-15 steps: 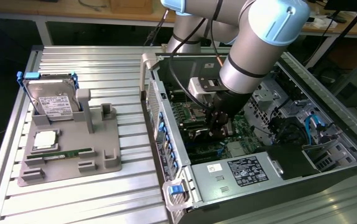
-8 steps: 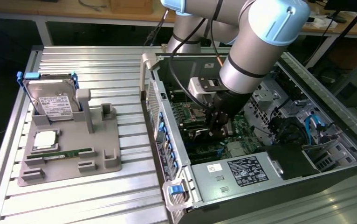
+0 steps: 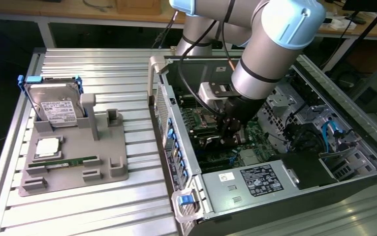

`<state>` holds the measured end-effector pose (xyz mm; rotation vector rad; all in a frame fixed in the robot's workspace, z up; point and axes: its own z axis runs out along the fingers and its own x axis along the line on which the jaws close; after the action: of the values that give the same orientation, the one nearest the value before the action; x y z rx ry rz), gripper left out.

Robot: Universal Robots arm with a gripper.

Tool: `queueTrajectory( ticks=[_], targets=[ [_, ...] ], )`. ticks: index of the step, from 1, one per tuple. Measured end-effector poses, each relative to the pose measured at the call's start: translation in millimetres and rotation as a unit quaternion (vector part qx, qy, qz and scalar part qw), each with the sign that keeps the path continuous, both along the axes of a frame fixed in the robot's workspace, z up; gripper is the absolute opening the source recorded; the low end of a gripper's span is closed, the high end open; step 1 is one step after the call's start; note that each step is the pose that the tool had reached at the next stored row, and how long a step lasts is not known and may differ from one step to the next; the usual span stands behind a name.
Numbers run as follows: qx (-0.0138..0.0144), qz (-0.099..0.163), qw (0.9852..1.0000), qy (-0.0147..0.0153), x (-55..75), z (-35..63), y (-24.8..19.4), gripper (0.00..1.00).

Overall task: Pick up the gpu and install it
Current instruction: 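Insert the gpu into the slot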

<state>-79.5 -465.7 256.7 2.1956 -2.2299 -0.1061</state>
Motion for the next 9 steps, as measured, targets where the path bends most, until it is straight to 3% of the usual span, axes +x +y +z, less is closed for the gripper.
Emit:
queueTrajectory(
  ticks=[9],
  targets=[
    [0.0002,0.0,1.0,-0.0001,0.0,-0.2,0.0,0.27]
  ],
)
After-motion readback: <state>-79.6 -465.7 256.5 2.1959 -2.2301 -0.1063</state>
